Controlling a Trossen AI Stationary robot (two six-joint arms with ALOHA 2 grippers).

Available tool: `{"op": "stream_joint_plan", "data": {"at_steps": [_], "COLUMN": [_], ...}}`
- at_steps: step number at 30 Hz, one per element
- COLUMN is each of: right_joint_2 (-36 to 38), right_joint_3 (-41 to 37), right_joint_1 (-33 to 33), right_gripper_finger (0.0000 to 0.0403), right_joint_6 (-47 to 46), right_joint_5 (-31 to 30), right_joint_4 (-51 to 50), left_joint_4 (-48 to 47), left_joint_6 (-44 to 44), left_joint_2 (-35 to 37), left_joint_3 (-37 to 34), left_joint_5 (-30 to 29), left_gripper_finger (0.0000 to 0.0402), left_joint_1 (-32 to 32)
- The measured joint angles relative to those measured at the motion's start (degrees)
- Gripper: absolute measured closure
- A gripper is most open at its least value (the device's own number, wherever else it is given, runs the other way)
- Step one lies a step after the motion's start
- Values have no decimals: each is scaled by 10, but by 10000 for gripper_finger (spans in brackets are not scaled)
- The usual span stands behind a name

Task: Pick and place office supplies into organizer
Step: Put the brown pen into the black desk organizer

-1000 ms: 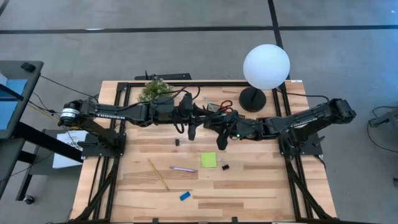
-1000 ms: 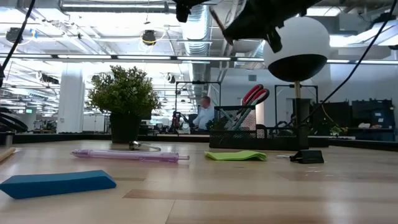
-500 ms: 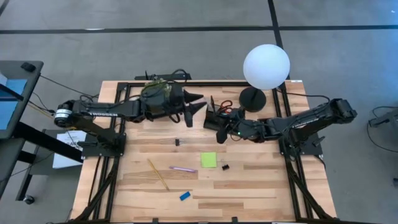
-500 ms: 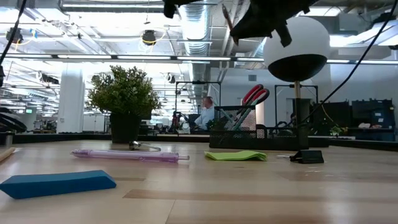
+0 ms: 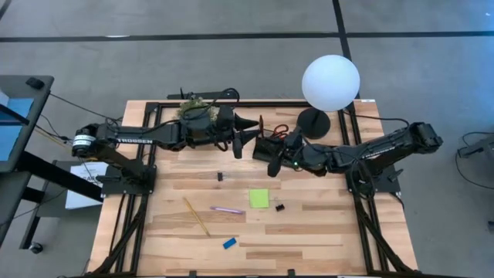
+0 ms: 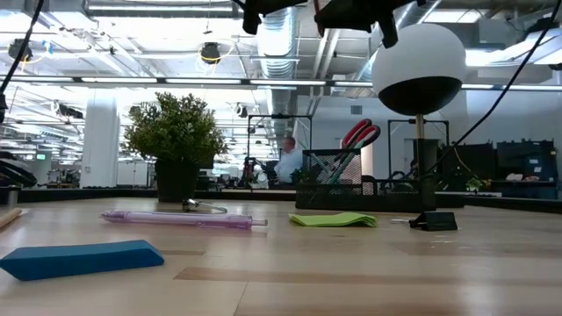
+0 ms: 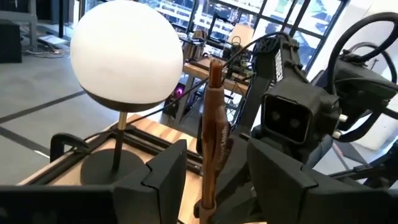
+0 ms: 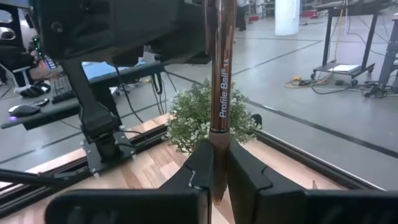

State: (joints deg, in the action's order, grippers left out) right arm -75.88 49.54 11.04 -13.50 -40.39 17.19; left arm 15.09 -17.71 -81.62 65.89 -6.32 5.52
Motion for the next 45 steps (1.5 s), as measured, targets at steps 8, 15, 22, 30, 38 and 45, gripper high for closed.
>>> {"op": "stream_joint_plan", "data": {"at_steps": [8, 15, 22, 30, 38, 45], "right_joint_2": [0, -3, -3, -3, -3, -3], "right_joint_3": [0, 0, 0, 0, 0, 0], "right_joint_1": [-3, -19, -31, -38, -39, -39], "right_gripper_finger": [382, 382, 384, 383, 377, 342], "right_joint_6": [0, 0, -1, -1, 0, 0], "right_joint_5": [23, 58, 114, 146, 142, 128], "right_joint_4": [1, 20, 24, 23, 24, 23], "left_joint_4": [17, 39, 39, 36, 38, 37], "left_joint_6": [1, 10, 18, 20, 21, 28], "left_joint_2": [0, 0, 0, 0, 0, 0], "left_joint_3": [0, 0, 0, 0, 0, 0], "left_joint_5": [-2, -4, -28, -31, -30, -41], "left_gripper_finger": [237, 237, 237, 246, 359, 373], "left_joint_1": [3, 4, 4, 3, 3, 3]}}
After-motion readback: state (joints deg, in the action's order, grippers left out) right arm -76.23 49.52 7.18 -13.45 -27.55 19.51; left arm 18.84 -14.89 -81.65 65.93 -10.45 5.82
